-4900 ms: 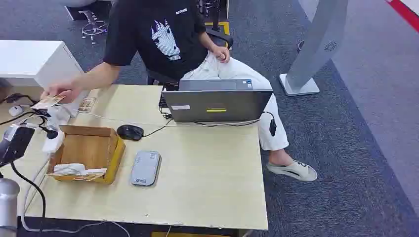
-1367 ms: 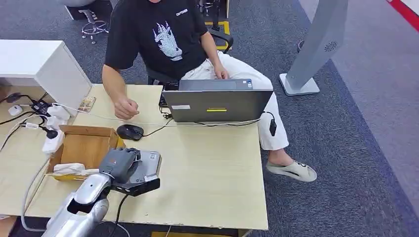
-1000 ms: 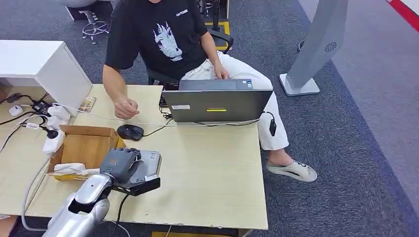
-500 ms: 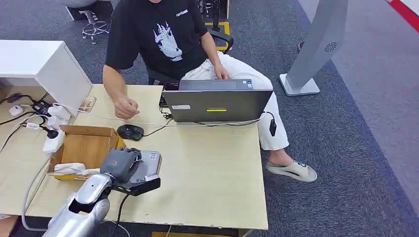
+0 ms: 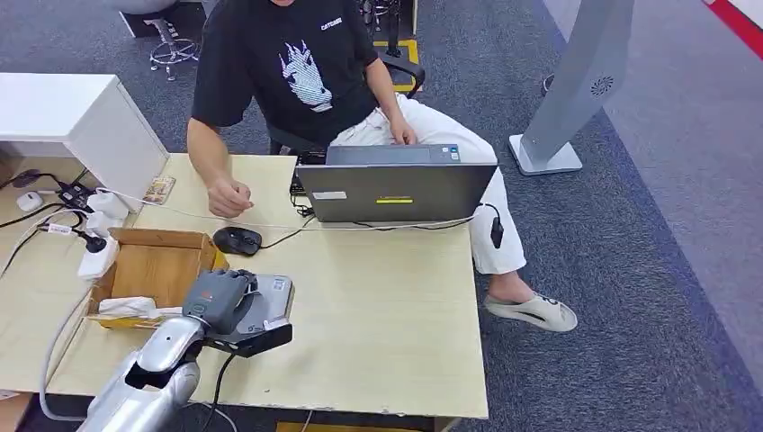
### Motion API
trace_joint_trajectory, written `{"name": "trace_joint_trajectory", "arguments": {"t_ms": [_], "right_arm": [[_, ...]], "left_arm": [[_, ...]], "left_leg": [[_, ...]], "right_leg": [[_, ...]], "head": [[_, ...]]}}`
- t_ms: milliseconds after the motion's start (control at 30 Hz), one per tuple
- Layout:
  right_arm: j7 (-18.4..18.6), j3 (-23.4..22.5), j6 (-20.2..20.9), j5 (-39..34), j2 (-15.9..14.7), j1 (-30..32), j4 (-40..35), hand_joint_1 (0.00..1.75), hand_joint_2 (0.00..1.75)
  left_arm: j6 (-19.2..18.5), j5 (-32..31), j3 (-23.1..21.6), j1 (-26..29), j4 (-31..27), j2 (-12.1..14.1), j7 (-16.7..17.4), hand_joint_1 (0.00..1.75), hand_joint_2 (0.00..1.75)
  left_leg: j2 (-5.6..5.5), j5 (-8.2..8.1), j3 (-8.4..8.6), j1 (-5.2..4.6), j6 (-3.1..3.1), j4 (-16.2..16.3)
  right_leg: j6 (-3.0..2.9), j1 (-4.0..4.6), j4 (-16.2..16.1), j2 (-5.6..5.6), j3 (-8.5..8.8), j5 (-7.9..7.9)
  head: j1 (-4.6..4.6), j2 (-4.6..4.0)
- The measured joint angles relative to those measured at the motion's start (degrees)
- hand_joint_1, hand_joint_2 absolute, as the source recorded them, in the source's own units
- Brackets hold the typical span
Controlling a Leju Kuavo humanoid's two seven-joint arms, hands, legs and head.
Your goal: Pass the card to the sensor for recognition and then transmit it.
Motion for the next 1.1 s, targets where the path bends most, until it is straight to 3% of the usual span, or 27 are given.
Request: {"name": "trace_joint_trajectory", "arguments": {"t_ms": [167,267,300,367,467,1100], "right_arm": [[0.0,0.0,0.0,0.0,0.0,0.0,0.0,0.00,1.75],[-0.1,-0.1,0.0,-0.2,0.0,0.1,0.0,0.00,1.75],[-0.2,-0.2,0.0,-0.2,0.0,0.2,0.0,0.00,1.75],[-0.2,-0.3,0.1,-0.2,0.0,0.2,0.0,0.00,1.75],[-0.2,-0.3,0.1,0.0,0.2,0.3,0.0,0.00,1.75],[-0.3,-1.2,0.0,-0.1,0.5,0.2,0.0,0.00,1.75]], "left_arm": [[0.0,0.0,0.0,0.0,0.0,0.0,0.0,1.75,1.75],[3.8,-3.3,0.0,-1.8,-1.9,1.0,5.8,1.75,1.75],[2.9,-2.6,0.2,-3.8,-4.0,2.1,6.3,1.75,1.75],[0.5,-2.8,1.7,-8.4,-6.7,3.3,4.7,1.75,1.75],[1.1,-4.2,3.8,-10.6,-8.7,3.7,4.0,1.75,1.75],[3.2,-4.5,6.8,-10.7,-10.9,4.4,4.2,1.75,1.75]], "left_leg": [[0.00,0.00,0.00,0.00,0.00,0.0],[0.00,0.12,-0.14,0.12,-0.05,0.0],[-0.06,0.22,-0.34,0.19,-0.09,0.0],[-0.23,0.31,-0.43,0.13,-0.06,0.0],[-0.08,0.30,-0.30,0.09,-0.07,0.0],[-0.10,0.30,-0.34,0.10,-0.07,0.0]], "right_leg": [[0.00,0.00,0.0,0.00,0.00,0.00],[-0.07,0.09,0.0,0.00,-0.21,0.12],[-0.13,0.15,0.0,-0.07,-0.30,0.18],[-0.10,0.15,0.0,-0.27,-0.28,0.21],[-0.12,0.13,0.0,-0.13,-0.27,0.23],[-0.12,0.14,0.0,-0.13,-0.31,0.23]], "head": [[0.00,0.00],[-0.04,0.00],[0.02,0.00],[0.07,0.00],[-0.04,0.00],[-0.04,0.00]]}}
